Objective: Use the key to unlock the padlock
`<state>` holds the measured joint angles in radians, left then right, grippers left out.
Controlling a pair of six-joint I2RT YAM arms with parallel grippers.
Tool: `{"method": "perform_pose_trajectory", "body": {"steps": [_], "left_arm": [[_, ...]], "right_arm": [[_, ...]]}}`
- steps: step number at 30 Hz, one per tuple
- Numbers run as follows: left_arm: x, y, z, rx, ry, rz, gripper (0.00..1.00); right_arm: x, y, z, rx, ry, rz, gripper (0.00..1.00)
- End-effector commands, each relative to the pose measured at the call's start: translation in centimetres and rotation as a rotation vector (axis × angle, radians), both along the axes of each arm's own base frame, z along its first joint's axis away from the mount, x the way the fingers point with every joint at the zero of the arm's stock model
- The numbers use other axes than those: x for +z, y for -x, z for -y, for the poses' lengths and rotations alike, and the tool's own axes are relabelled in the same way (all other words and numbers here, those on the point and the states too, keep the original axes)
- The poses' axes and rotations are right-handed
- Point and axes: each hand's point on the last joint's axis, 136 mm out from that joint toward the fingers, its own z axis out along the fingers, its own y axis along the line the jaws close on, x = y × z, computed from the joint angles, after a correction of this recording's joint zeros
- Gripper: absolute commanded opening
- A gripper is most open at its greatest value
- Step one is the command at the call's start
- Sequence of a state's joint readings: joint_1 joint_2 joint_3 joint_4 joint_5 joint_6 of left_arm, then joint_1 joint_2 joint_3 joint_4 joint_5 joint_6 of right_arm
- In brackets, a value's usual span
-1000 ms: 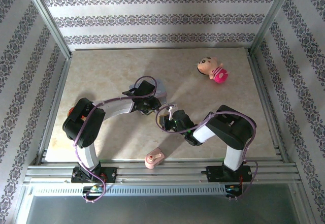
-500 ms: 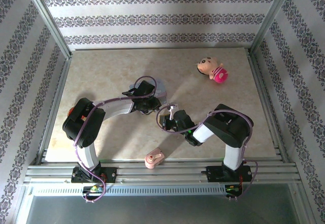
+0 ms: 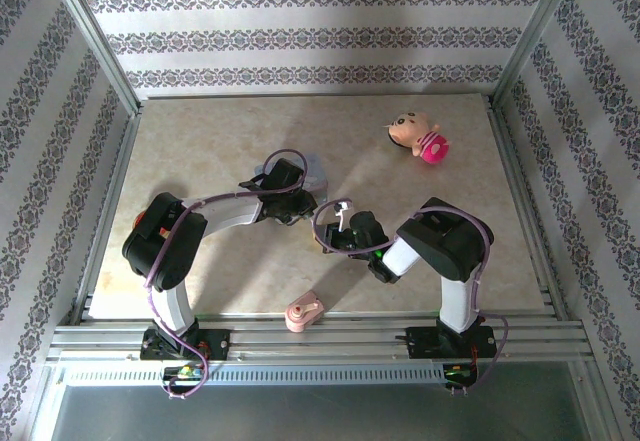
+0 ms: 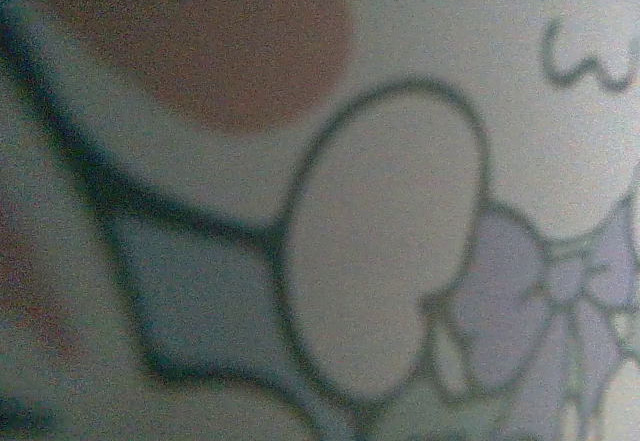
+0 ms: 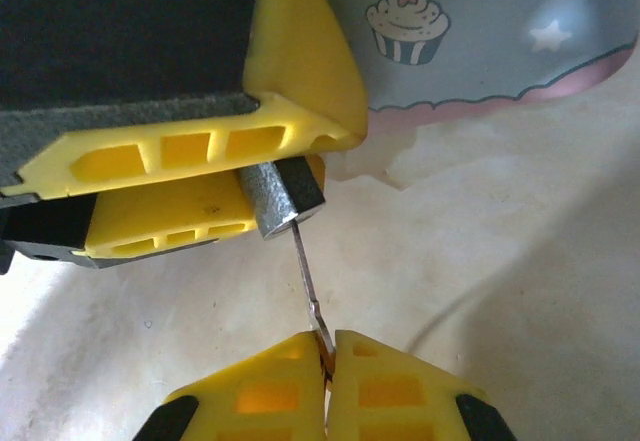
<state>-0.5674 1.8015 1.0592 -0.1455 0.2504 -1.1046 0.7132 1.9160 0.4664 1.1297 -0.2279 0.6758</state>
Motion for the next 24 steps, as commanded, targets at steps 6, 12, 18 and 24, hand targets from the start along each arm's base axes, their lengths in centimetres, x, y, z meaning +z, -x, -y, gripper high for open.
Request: {"method": "perform_pose_trajectory", "body": {"steps": [6,12,18,24], "left_arm": [[0.7,1.6,0.6,-0.054,0.043,-0.031,0.21],[0.6,1.7,0.7,-0.06,0.043,-0.032,0.21],[0.6,1.8,0.7,-0.068,0.041,-0.033,0.21],[0.7,1.9,0.8,-0.075,0.048,-0.033,0.21]], "right_arm": [[2.7,-1.3,-0.2,-0.017,-0.096,0.078,0.0],[2.9,-1.4,-0.2,-0.007,-0.108,0.07,0.0],[3.3,-1.7,-0.5,0.031,-0.14,0.049,0.0],[3.7,-1.7,-0.8,0.062,-0.16,0.046,0.0]]}}
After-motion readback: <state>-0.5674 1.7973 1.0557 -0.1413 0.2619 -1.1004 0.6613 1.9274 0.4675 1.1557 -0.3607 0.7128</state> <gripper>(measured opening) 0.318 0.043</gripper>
